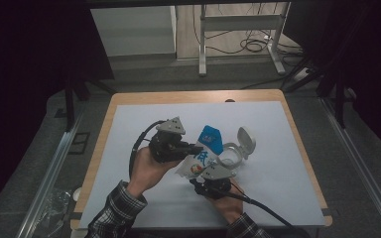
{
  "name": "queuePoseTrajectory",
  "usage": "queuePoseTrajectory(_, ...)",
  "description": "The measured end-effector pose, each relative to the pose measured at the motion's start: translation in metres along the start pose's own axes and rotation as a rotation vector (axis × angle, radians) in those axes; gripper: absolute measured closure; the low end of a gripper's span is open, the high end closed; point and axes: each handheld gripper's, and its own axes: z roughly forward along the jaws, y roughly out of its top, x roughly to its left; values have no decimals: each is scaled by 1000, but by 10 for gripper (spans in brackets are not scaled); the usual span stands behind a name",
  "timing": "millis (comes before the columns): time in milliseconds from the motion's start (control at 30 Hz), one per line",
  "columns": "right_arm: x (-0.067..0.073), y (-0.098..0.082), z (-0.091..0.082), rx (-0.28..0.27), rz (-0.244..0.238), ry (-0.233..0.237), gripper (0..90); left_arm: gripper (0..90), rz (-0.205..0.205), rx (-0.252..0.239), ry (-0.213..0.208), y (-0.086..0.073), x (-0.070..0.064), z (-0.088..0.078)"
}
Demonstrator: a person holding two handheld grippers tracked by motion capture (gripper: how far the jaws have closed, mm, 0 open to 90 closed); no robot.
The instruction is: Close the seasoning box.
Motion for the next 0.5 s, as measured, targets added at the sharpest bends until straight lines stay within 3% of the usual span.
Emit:
queuePoseTrajectory(200, -2, -3, 2, 18, 2, -13, 470, 900, -1, 3, 5, 3, -1, -4)
queuePoseTrajectory(300, 1, -1, 0, -20, -9, -9, 476, 900, -2, 7, -1, 3, -1, -2)
queuePoseTrajectory(467, 3, 1, -4, -29, -12, 30, 583, 900, -5, 23, 8, 3, 1, 2)
queuePoseTrajectory(500, 4, 1, -4, -25, -2, 10, 589, 900, -3, 34, 10, 4, 1, 4)
